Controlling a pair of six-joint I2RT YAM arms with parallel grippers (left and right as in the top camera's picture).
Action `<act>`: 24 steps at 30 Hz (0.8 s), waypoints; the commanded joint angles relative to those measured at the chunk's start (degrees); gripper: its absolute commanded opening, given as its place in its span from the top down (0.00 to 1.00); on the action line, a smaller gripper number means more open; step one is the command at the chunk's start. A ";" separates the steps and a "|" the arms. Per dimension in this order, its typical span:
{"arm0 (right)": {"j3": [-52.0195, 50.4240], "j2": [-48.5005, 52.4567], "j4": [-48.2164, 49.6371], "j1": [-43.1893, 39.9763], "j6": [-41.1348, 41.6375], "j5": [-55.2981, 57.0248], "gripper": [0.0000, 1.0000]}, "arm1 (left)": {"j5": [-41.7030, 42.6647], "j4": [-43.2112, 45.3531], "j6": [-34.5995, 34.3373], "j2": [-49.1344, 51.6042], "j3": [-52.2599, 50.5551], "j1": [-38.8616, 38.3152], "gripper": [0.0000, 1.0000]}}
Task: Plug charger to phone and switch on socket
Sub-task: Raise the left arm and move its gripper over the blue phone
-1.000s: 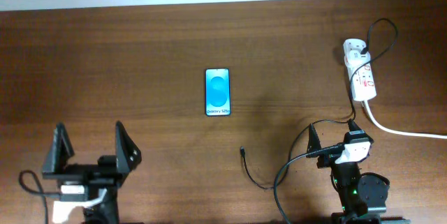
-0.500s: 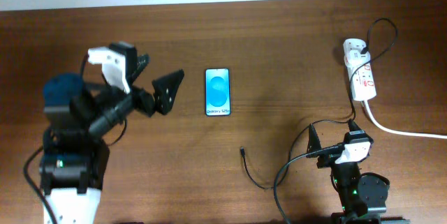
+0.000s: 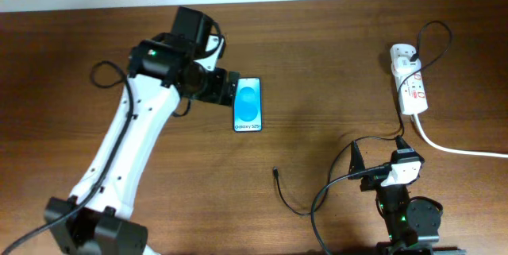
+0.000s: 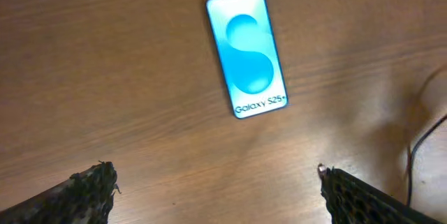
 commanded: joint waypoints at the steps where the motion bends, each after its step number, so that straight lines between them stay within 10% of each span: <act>1: -0.31 -0.37 -0.35 0.52 0.22 0.26 0.02 | 1.62 -0.24 -7.63 2.84 1.42 -0.46 0.01; 13: -0.31 -0.37 -0.35 0.52 0.22 0.26 0.02 | -3.69 -15.52 -16.72 24.52 34.64 -0.63 0.01; 24: -0.31 -0.37 -0.35 0.52 0.22 0.26 0.02 | 2.78 -9.11 -20.74 30.91 35.28 -1.81 0.01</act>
